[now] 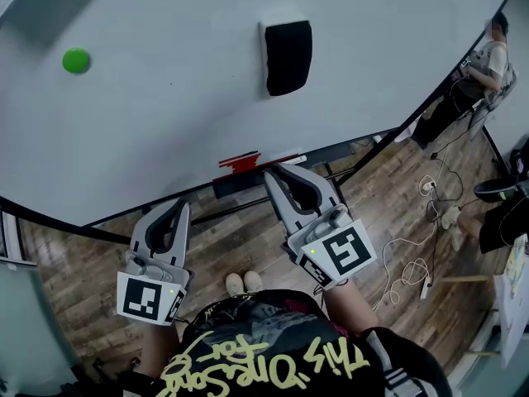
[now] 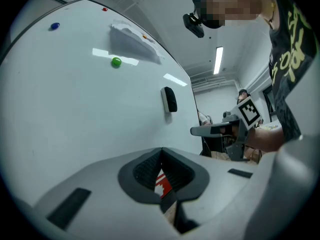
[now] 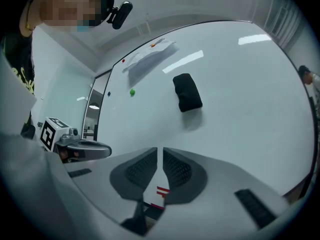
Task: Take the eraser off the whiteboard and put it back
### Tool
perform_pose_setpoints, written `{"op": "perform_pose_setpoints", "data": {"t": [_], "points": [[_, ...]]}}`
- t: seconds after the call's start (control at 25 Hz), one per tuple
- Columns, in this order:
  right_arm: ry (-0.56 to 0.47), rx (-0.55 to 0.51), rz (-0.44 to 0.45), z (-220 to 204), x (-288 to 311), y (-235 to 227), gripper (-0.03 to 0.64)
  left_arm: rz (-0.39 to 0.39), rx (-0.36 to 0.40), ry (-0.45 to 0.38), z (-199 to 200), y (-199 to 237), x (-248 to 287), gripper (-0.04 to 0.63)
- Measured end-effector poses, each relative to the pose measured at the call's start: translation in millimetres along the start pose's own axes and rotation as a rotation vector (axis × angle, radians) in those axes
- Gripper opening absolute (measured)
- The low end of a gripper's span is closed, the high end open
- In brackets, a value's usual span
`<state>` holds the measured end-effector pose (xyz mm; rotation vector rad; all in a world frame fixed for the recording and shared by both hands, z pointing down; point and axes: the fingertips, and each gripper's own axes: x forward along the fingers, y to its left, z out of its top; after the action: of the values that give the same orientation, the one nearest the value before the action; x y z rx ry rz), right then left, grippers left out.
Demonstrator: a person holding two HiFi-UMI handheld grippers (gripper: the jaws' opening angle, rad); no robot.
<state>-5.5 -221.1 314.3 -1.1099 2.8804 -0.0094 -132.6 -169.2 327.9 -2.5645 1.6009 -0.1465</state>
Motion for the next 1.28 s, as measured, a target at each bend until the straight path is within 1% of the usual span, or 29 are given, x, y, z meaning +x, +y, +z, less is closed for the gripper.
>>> {"op": "perform_pose_setpoints", "data": {"t": [0.36,0.8,1.0,1.28], "points": [[0.005,0.026,0.034,-4.5,-0.9,2.5,0.02,0.006,0.0,0.003,0.4,-4.3,4.8,0.008],[0.016,0.033,0.099,-10.8,-6.6,8.7,0.018,0.047,0.009,-0.003,2.5,-14.6,4.9,0.008],[0.002,0.033,0.133,-9.3,-10.8,14.1,0.017,0.07,0.018,-0.006,3.4,-22.3,0.4,0.008],[-0.004,0.034,0.152,-10.0,-14.3,19.5,0.015,0.076,0.019,-0.014,2.8,-25.4,-3.2,0.008]]}}
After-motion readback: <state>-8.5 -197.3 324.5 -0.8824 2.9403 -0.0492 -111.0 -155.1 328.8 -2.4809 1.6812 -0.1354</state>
